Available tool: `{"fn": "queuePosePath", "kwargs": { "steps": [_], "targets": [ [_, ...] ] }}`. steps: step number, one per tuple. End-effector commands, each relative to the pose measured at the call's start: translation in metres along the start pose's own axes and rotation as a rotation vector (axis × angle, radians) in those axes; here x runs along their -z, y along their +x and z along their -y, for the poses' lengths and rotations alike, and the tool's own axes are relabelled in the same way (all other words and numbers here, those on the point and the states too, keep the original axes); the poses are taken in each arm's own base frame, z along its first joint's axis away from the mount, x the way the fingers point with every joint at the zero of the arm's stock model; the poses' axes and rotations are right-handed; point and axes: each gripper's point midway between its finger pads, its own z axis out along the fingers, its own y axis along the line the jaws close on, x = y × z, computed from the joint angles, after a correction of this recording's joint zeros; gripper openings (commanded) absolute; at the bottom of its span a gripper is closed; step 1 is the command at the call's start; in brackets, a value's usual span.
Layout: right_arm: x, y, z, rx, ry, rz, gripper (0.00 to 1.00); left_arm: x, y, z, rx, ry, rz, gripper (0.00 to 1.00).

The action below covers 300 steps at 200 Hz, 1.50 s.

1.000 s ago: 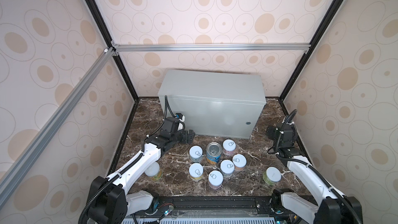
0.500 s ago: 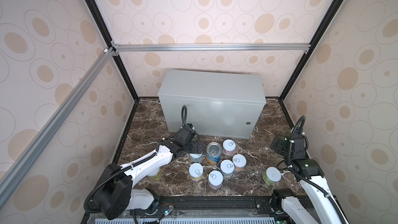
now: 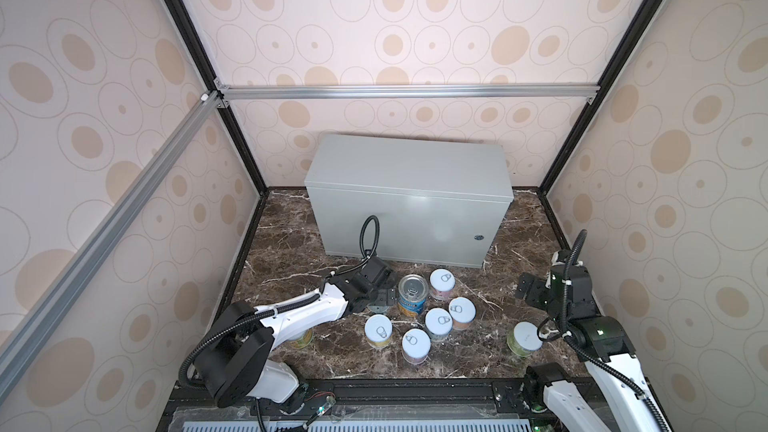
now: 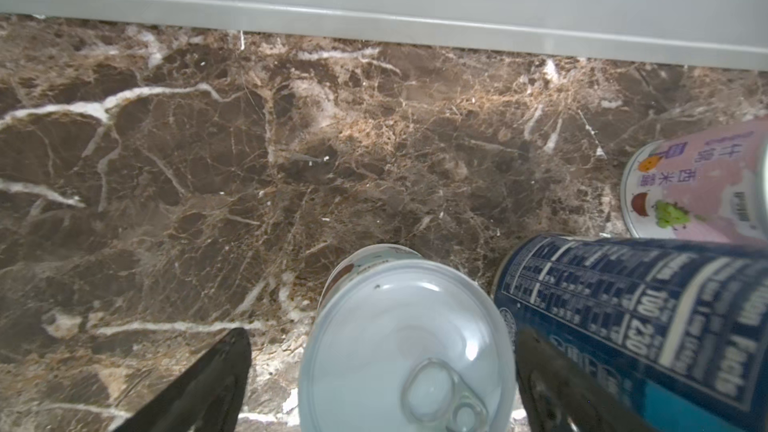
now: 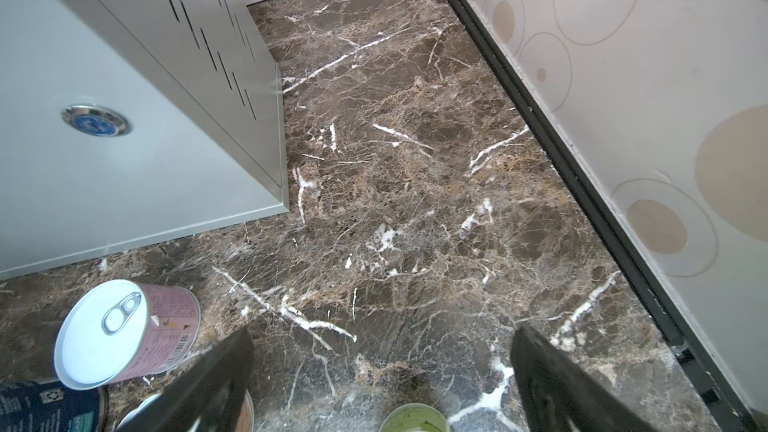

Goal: Place and organize the canned foods onto the counter
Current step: 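Lower the left gripper and grasp the light-blue can while the right gripper approaches the cans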

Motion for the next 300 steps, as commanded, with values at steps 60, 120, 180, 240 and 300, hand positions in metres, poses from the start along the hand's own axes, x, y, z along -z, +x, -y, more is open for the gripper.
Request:
{"fn": "queuePosePath", "kwargs": {
  "steps": [60,120,180,240,300],
  "targets": [
    [0.013,-0.007,-0.034,0.085,-0.138,0.033,1.00,-0.014,0.018,-0.029,-0.013,-0.153,-0.031,0.92],
    [0.020,-0.004,-0.071,0.192,-0.274,0.087,1.00,-0.016,0.018,-0.026,-0.057,-0.096,0.025,0.98],
    [0.022,-0.005,-0.088,0.230,-0.325,0.109,1.00,-0.011,0.016,-0.026,-0.063,-0.006,0.148,0.98],
    [0.021,-0.007,-0.100,0.249,-0.350,0.109,1.00,-0.006,0.013,-0.012,-0.091,0.124,0.239,0.95],
    [0.020,-0.006,-0.114,0.275,-0.377,0.106,1.00,-0.008,0.009,-0.004,-0.123,0.169,0.276,0.90]
  ]
}}
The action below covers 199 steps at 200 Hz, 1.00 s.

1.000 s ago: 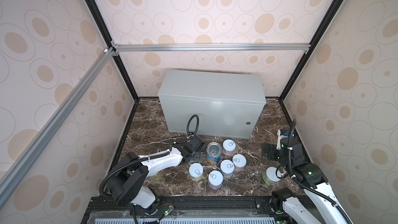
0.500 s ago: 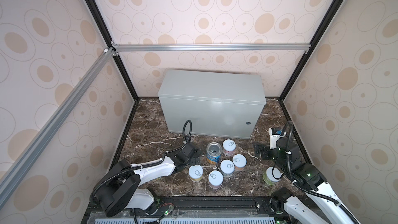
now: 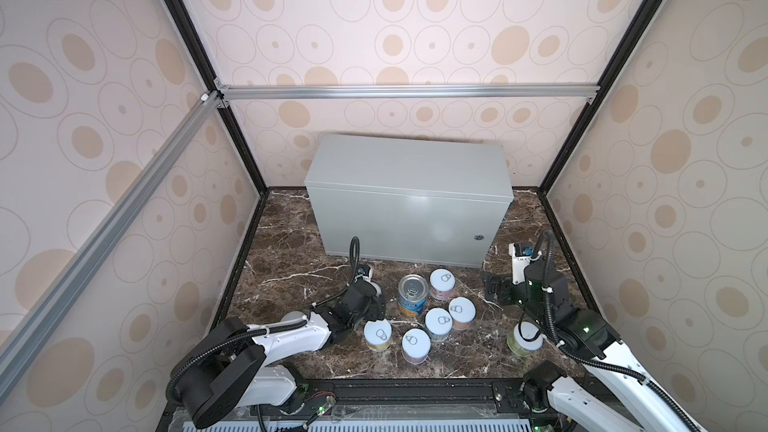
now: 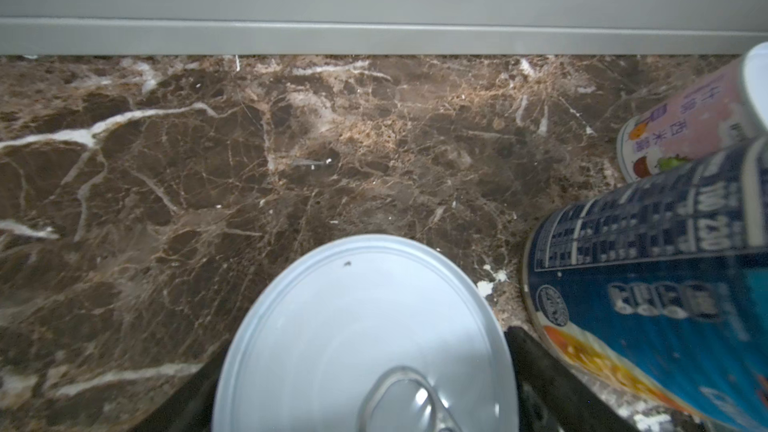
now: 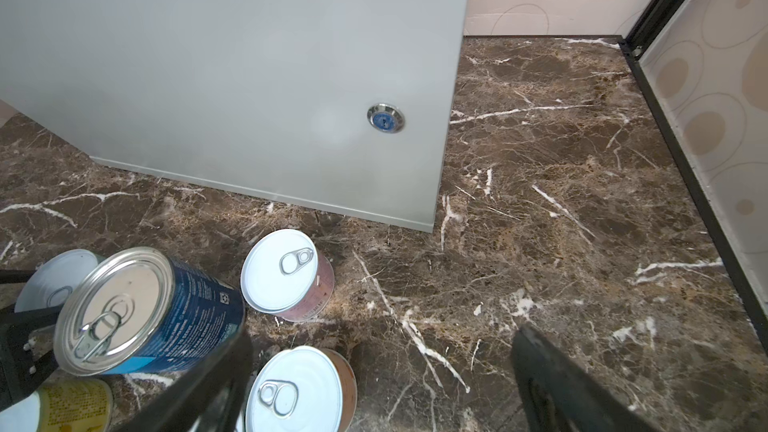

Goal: Place and organize the canned foods onto the counter
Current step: 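Lower the left gripper and grasp the light-blue can while the right gripper approaches the cans, then lift the light-blue can with the left gripper while the right arm rises beside the cabinet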

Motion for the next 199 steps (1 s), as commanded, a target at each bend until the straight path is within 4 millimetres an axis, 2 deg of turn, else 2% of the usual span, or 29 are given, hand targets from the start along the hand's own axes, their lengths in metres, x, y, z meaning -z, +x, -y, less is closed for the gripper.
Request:
{"fn": "queuePosePath", "kwargs": {
  "steps": [1,31,35,71,92,134,168,199],
  "targets": [
    [-0.001,-0.007,-0.005,0.014,-0.010,0.022,1.00,-0.001,-0.012,0.007,-0.021,0.032,0.056,0.90],
    [-0.002,-0.010,-0.009,0.027,-0.016,0.022,1.00,-0.004,-0.007,0.000,-0.029,0.003,0.044,0.86],
    [-0.002,-0.010,-0.009,0.030,-0.017,0.022,1.00,-0.003,-0.013,0.002,-0.023,0.015,0.069,0.86],
    [-0.004,-0.011,-0.012,0.043,-0.020,0.016,1.00,-0.002,-0.015,-0.001,-0.025,0.008,0.096,0.78],
    [-0.006,-0.011,-0.015,0.049,-0.031,0.015,1.00,0.001,-0.020,0.000,-0.038,0.011,0.114,0.77],
    [-0.006,-0.015,-0.028,0.103,-0.067,0.012,1.00,0.013,-0.038,0.004,-0.084,0.022,0.162,0.71],
    [-0.003,-0.022,-0.042,0.190,-0.107,0.015,1.00,0.024,-0.051,0.007,-0.145,0.023,0.166,0.53],
    [0.004,-0.037,-0.052,0.242,-0.138,0.012,1.00,0.043,-0.073,0.013,-0.181,0.038,0.205,0.48]
  ]
}}
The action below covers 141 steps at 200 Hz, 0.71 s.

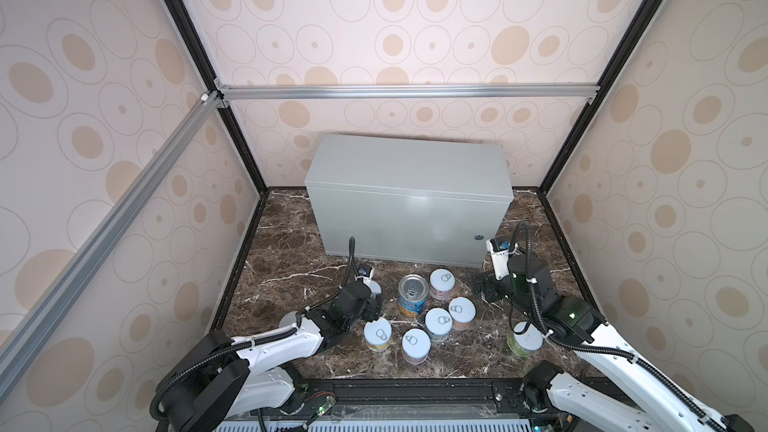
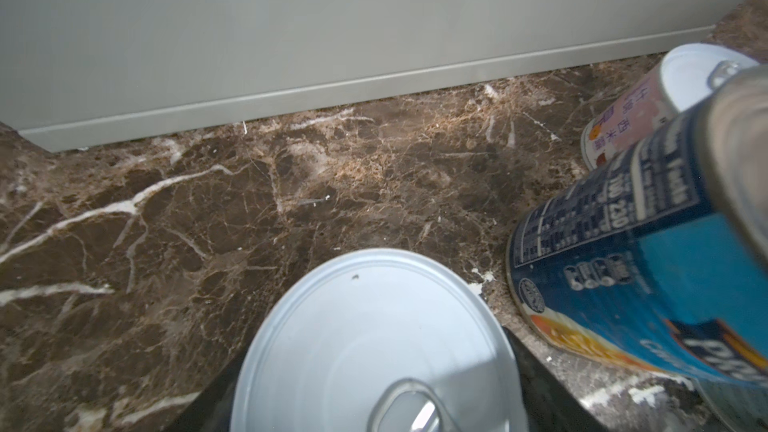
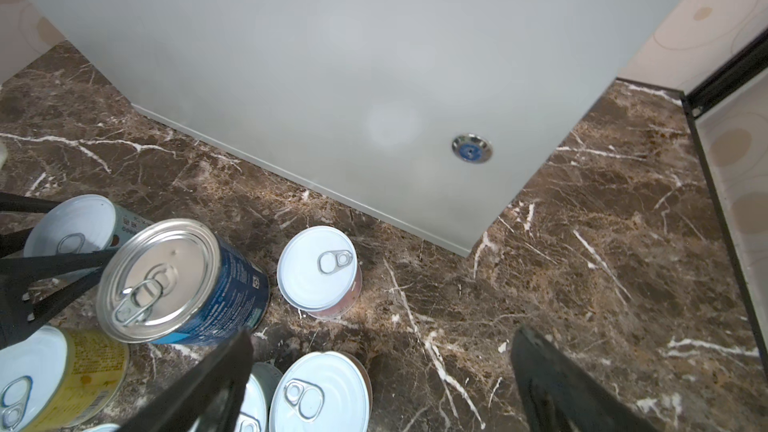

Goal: Place and organize the canned foods onto the counter
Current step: 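Lift the light-blue can with the left gripper while the right arm rises beside the cabinet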

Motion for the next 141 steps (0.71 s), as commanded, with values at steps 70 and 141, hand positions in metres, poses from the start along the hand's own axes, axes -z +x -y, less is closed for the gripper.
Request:
{"fn": "queuePosePath", "kwargs": {
  "steps": [70,141],
  "targets": [
    [0.031,-0.068,-0.032,0.103,-0.151,0.051,1.00,0.074,-0.129,0.014,-0.118,0.059,0.200,0.43],
    [0.053,-0.135,-0.040,0.117,-0.169,0.037,1.00,0.123,-0.248,0.032,-0.247,0.095,0.201,0.41]
  ]
}}
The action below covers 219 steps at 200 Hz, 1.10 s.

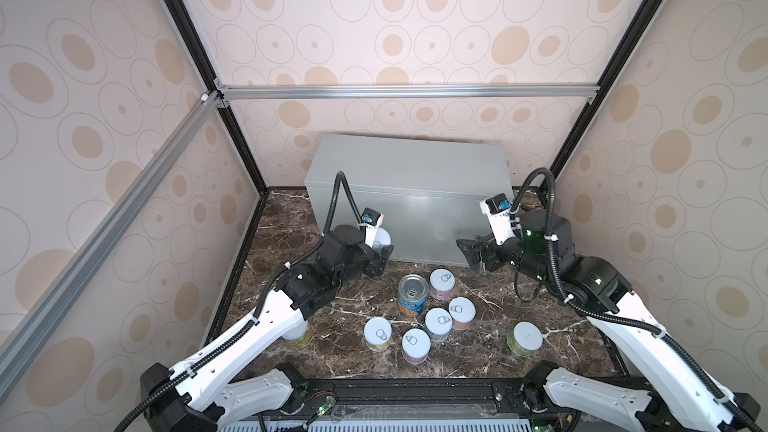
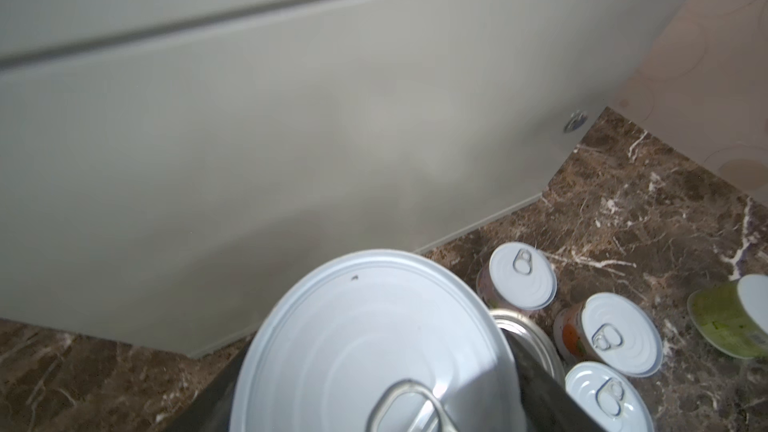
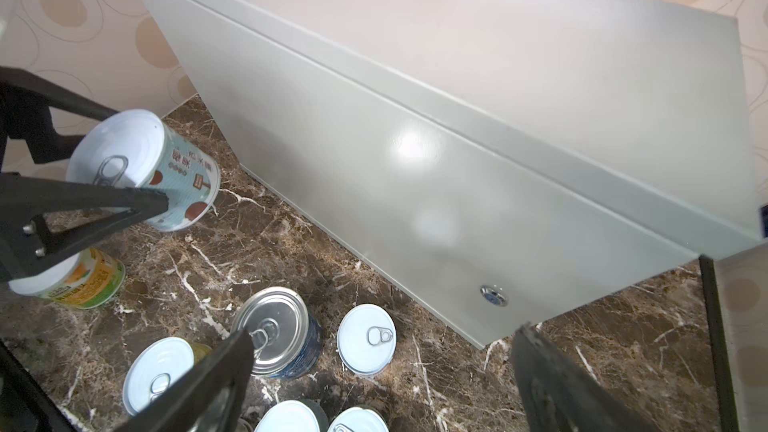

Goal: Place and organize the canned foods onto the counter
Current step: 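Lift the light-blue can with the left gripper while the right arm rises beside the cabinet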

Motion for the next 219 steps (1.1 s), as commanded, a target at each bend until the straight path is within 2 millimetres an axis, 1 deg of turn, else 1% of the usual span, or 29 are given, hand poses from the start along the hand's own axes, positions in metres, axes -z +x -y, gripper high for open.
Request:
{"fn": "queuePosePath", "kwargs": {
  "steps": [1,9,13,18,19,21,33,47,49,60,61,76,83,101,118,136,190,219],
  "targets": [
    [0.004,-0.008,-0.005,0.010,-0.023,-0.054,1.00,0.011,-0.041,-0.003,-0.082,0.011,0.003,0.41],
    [0.005,-0.015,-0.006,0.004,-0.028,-0.053,1.00,0.011,-0.056,-0.004,-0.093,0.006,0.004,0.41],
    [0.005,-0.018,-0.007,0.004,-0.032,-0.051,1.00,0.008,-0.060,-0.006,-0.098,-0.001,-0.004,0.41],
    [0.005,-0.022,-0.009,0.005,-0.039,-0.050,1.00,0.011,-0.072,-0.009,-0.101,-0.012,0.006,0.41],
    [0.005,-0.022,-0.009,0.005,-0.039,-0.050,1.00,0.009,-0.072,-0.009,-0.104,-0.013,0.001,0.41],
    [0.004,-0.024,-0.009,0.005,-0.040,-0.049,1.00,0.010,-0.078,-0.009,-0.105,-0.015,0.007,0.41],
    [0.004,-0.031,-0.010,0.008,-0.044,-0.046,1.00,0.010,-0.099,-0.016,-0.109,-0.047,0.016,0.41],
    [0.001,-0.036,-0.009,0.010,-0.039,-0.047,1.00,0.009,-0.121,-0.024,-0.115,-0.083,0.020,0.41],
    [0.000,-0.036,-0.009,0.009,-0.039,-0.048,1.00,0.006,-0.122,-0.026,-0.118,-0.088,0.013,0.41],
    [-0.001,-0.039,-0.009,0.011,-0.037,-0.049,1.00,0.007,-0.140,-0.033,-0.119,-0.122,0.026,0.41],
    [-0.001,-0.039,-0.009,0.010,-0.036,-0.049,1.00,0.005,-0.139,-0.034,-0.120,-0.125,0.019,0.41],
    [-0.002,-0.041,-0.009,0.008,-0.033,-0.047,1.00,0.006,-0.160,-0.045,-0.109,-0.155,0.042,0.41],
    [-0.002,-0.040,-0.009,0.007,-0.034,-0.046,1.00,0.001,-0.167,-0.052,-0.097,-0.166,0.045,0.42],
    [-0.002,-0.039,-0.010,0.006,-0.040,-0.039,1.00,-0.005,-0.180,-0.074,-0.062,-0.210,0.045,0.42],
    [0.000,-0.037,-0.013,0.016,-0.064,-0.031,1.00,-0.010,-0.184,-0.093,-0.035,-0.234,0.056,0.42],
    [0.003,-0.033,-0.019,0.040,-0.097,-0.019,1.00,-0.019,-0.185,-0.107,-0.007,-0.226,0.064,0.42],
    [0.005,-0.023,-0.024,0.084,-0.131,-0.038,1.00,-0.053,-0.169,-0.151,0.040,-0.248,0.027,0.43],
    [0.010,-0.020,-0.033,0.086,-0.188,-0.009,1.00,-0.072,-0.160,-0.170,0.074,-0.240,0.011,0.43]
  ]
}}
